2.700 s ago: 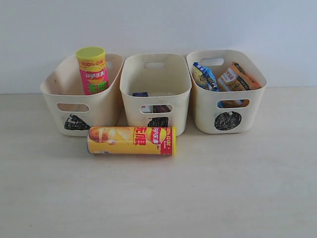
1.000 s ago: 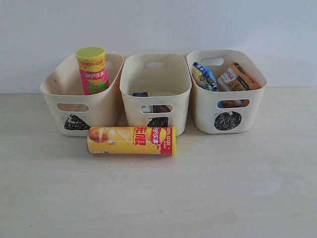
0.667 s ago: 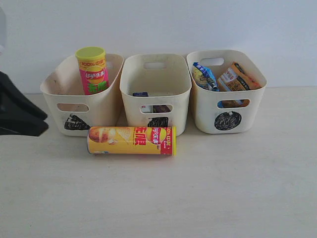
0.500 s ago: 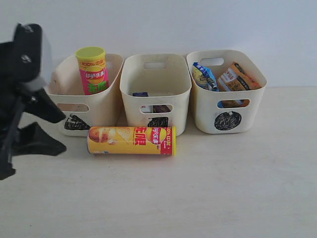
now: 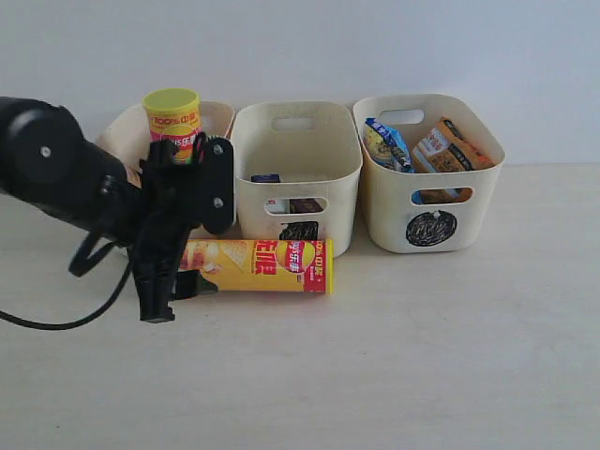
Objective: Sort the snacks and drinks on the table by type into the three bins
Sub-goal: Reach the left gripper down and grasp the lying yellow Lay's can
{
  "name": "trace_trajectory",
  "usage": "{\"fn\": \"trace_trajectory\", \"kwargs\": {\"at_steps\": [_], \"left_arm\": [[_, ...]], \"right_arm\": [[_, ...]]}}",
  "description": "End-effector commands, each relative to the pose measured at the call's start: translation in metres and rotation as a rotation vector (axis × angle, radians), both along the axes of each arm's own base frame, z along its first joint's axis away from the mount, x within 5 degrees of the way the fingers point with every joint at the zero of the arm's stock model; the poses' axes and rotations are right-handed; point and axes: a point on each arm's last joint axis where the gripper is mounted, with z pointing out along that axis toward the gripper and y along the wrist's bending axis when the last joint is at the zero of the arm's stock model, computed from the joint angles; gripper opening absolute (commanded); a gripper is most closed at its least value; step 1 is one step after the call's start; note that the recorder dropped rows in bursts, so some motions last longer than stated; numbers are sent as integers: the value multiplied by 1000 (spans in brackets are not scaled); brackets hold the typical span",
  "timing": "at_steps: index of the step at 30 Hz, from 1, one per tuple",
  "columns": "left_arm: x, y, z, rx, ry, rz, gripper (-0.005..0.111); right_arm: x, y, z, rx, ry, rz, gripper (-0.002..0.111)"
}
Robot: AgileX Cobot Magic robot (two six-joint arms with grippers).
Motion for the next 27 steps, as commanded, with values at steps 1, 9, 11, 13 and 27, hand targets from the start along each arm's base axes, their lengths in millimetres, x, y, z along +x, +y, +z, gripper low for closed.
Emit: {"fn": "trace_trajectory", "kwargs": {"at_steps": [1,9,11,13,27], "left_arm": [[18,-10,-20,34,-24,-14,77],[40,-19,-48,88,-16,-42,77],[44,-21,-53,89,-7,-36,77],[47,-22,-58,106,-12,-50,77],[71,-33,-88,130,-9,-57,74]], "right_arm": [[-1,0,-2,-17,-2,4,0],[-1,0,-2,-18,-2,4,0],[-1,0,-2,-18,-2,4,0],[-1,0,-2,-18,-2,4,0],[-1,1,-3,-23,12,16,0]]}}
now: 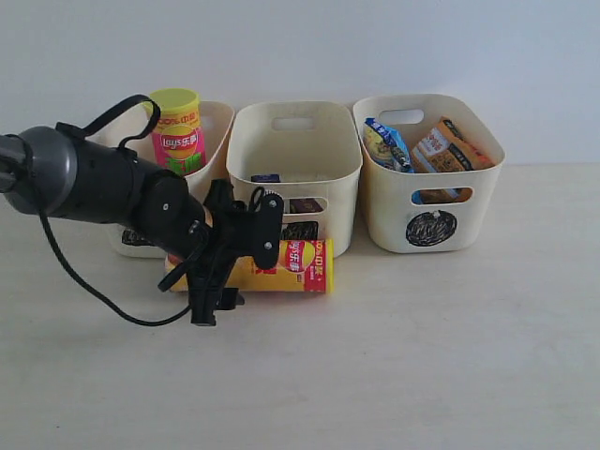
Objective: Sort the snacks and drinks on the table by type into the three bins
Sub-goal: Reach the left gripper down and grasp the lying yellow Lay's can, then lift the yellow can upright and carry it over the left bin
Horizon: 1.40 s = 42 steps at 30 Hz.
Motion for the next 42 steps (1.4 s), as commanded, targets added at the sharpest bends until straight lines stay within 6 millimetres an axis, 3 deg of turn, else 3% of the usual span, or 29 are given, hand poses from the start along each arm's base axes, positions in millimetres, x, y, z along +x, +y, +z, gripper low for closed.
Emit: {"fn": "trace_trajectory", "kwargs": {"at_steps": [1,5,10,11,12,19,22,25,29,35,42], "left_arm": [[6,-3,-6,-4,2,9,72],[7,-4,-10,-1,8,9,55],[4,-4,-9,16,35,9,20],[2,-4,-2,0,47,27,7],[1,-4,3,-17,53,42,4],[-22,1,62,-101,120,105,4],[-54,5,97,-152,181,106,4],[-68,13,136,-341,206,219,4],[-60,48,186,-677,106,451,4],[-46,100,214,-925,31,667,4],[-14,154,212,-1239,-25,982,4]], "right_arm": [[-1,0,-2,-17,3,8,0],[-1,0,-2,-17,4,9,0],[-1,0,-2,-17,4,9,0],[-1,0,-2,-17,4,9,0],[-1,0,-2,-17,4,9,0],[-1,0,-2,-17,4,9,0],[-1,0,-2,-16,5,9,0],[-1,0,-2,-16,5,9,0],[-1,0,-2,-16,5,9,0],[-1,1,-2,-16,8,11,0],[-1,1,-2,-14,9,11,0]]}}
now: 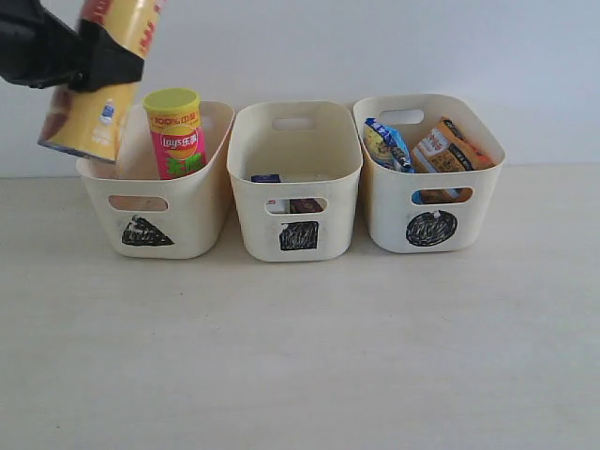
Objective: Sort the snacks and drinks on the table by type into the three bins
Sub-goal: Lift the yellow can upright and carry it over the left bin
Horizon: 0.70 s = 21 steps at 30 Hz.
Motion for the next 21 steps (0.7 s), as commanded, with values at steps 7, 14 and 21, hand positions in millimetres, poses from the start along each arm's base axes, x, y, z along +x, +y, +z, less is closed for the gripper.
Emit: {"fn": "trace_trajectory", "kwargs": {"at_steps": [7,14,21], "left_arm": [[53,31,-29,-229,22,278,4],[91,35,-48,-199,10,329,4],[109,34,-57,-144,-4,307,10]], "right_arm": [[-1,0,-2,-13,2,5,0],[-1,0,-6,-18,13,5,0],[0,-1,-9,-13,17,-4,0]]}}
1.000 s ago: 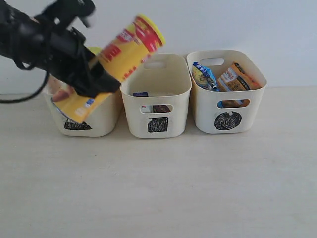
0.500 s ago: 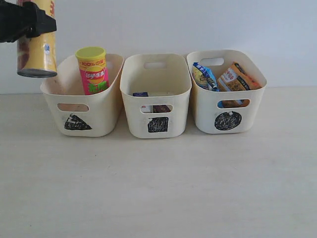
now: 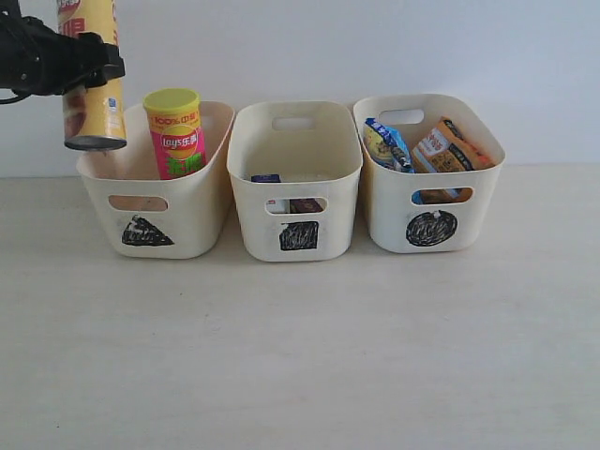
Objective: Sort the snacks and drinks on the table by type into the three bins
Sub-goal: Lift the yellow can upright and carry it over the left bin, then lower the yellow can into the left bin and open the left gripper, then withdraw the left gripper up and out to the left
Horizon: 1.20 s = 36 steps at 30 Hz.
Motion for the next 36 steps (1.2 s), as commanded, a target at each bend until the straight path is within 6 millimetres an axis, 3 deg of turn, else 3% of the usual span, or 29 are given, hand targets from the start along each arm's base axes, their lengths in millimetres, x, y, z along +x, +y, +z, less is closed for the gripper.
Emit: {"fn": "trace_trajectory", "kwargs": {"at_steps": [1,8,15,21,24,26,28,32,36], "left_arm": [[10,1,-3,21,-9,0,15],[19,-3,-20,10,35,-32,55],[20,-6,-27,2,56,-47,75],[19,-8,-26,-2,63,-68,79],[16,-9,-19,-25,57,-70,75],[12,-8,-8,-33,39,-73,65],[6,-8,4,-45,26,-93,49],[-10,-6,29,-63,12,-160,5],[-33,-1,53,-84,-15,-173,4]], "right_arm": [[0,-1,0,-4,-11,-7,0],[0,-1,0,-2,-10,-7,0],[0,-1,0,-2,-10,-7,0],[0,-1,0,-2,-10,-7,0],[0,-1,0,-2,-10,-7,0],[0,-1,0,-2,-10,-7,0],[0,-1,0,-8,-14,-7,0],[0,-1,1,-11,-22,-12,0],[0,-1,1,-15,-24,-12,0]]}}
